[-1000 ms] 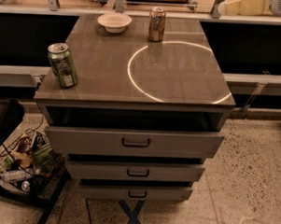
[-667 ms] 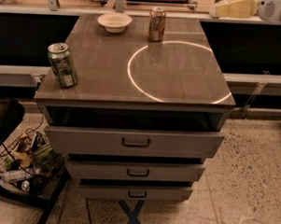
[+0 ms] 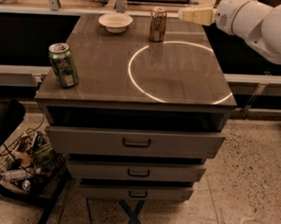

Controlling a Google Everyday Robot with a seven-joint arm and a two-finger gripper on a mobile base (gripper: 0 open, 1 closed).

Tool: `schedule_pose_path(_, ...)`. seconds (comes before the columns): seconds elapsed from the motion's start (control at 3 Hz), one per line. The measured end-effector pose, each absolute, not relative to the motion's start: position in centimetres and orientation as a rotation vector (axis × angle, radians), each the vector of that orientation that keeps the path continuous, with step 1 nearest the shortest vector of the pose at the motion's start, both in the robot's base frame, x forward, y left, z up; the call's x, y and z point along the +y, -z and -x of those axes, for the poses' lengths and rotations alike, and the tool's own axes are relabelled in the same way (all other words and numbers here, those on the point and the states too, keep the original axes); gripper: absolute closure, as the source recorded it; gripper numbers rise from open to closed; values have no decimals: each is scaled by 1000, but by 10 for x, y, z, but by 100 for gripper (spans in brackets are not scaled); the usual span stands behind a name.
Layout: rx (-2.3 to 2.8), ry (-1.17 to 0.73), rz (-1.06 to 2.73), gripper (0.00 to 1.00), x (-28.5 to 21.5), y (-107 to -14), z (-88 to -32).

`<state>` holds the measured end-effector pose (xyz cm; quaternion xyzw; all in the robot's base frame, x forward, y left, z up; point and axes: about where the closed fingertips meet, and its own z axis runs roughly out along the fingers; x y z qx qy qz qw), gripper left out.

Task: Move orange can near green can

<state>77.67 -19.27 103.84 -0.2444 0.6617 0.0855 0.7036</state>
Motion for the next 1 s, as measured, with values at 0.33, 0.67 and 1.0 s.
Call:
schedule_pose_path(0.33,1504,-156,540,0,-184,-1018,-806)
schedule_pose_path(0.67,1575,-128,585,0,-160,-982,-866)
schedule_pose_path(1.0,1584,-129,591,0,-150,-972,-878)
